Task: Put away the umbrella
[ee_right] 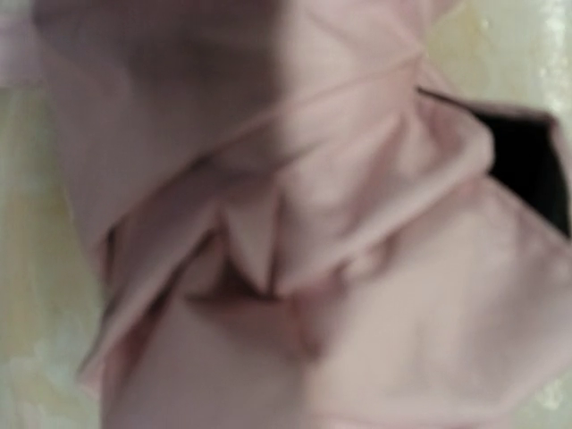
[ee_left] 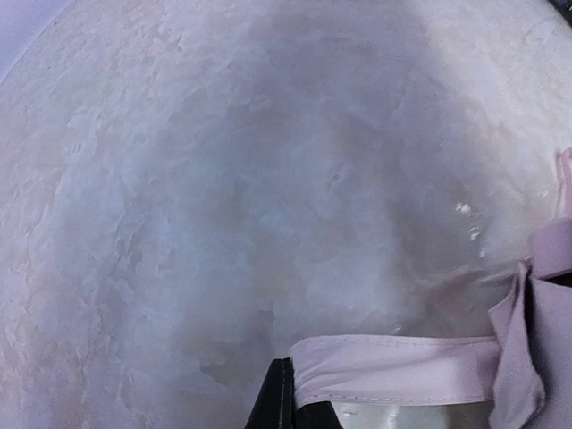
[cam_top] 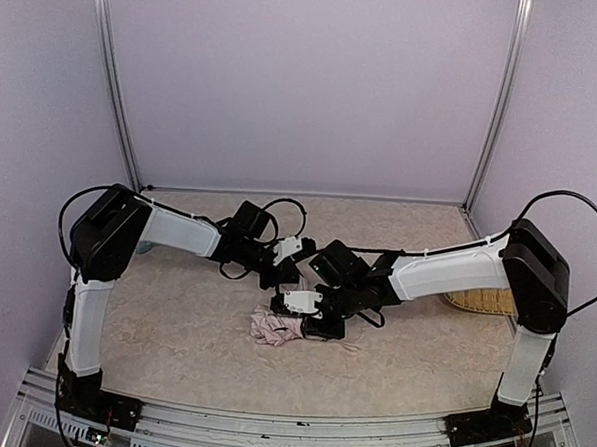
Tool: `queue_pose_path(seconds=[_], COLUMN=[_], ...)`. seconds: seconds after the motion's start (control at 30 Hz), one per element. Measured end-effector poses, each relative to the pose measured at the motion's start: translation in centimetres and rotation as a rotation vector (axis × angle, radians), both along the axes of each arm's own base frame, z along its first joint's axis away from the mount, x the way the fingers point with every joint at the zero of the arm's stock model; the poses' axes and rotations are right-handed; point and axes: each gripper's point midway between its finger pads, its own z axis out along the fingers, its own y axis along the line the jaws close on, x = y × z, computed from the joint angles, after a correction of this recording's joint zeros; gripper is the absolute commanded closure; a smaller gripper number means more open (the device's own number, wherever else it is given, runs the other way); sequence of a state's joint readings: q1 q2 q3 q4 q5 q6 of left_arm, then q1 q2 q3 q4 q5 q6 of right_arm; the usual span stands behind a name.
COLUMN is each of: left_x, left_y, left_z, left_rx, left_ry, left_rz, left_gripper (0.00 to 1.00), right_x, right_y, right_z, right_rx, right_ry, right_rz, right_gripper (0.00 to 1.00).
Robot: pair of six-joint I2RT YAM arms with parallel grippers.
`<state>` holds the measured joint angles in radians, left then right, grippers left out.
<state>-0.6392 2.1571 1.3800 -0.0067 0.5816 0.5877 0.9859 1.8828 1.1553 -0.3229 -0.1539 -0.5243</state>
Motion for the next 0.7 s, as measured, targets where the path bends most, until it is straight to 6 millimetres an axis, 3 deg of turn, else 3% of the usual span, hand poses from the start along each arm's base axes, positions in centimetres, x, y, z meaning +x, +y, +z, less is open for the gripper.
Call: queue_pose_path(seconds=[0.1, 0.2, 0.27, 0.3, 0.4, 0.47, 0.53, 0.6, 0.7], left_x=[1.2, 2.4, 6.0, 7.9, 12.8, 13.7, 12.4, 9.5, 2.7], left_y=[0.2, 0.0, 0.2, 0.7, 3.6, 5.9, 8.8, 10.6, 11.3], left_z=[-2.1, -2.6, -0.8, 0.4, 4.8, 7.0, 9.1, 11.2, 14.9], left_rx=[0.083, 0.112, 0.107, 0.095, 0.037, 0.007, -0.023, -0.070, -0.201], left_ry=[-0.066, -0.129, -0.236, -0.283, -0.393, -0.420, -0.425, -0.420, -0.416], left_rz=[0.033, 0.068, 0.171, 0.226, 0.410, 0.493, 0.555, 0.573, 0.499], left_gripper=[0.97, 0.70, 0.52, 0.48, 0.43, 0.44, 0.47, 0.50, 0.50], right_x=[0.3, 0.6, 0.4, 0.1, -0.3, -0.2, -0.2, -0.1, 0.0], right_y=[0.2, 0.2, 0.2, 0.2, 0.2, 0.2, 0.2, 0.2, 0.2], right_z=[-0.1, -0.1, -0.2, -0.4, -0.6, -0.6, -0.5, -0.5, -0.5], right_rx=[-0.002, -0.002, -0.002, -0.007, -0.007, -0.004, 0.001, 0.008, 0.018], right_ry=[0.010, 0.021, 0.046, 0.064, 0.091, 0.099, 0.115, 0.130, 0.164], right_rz=[-0.002, -0.008, -0.005, -0.001, 0.009, 0.008, 0.007, 0.008, 0.009], right_gripper=[1.00, 1.00, 1.00, 1.00, 1.00, 1.00, 1.00, 1.00, 1.00])
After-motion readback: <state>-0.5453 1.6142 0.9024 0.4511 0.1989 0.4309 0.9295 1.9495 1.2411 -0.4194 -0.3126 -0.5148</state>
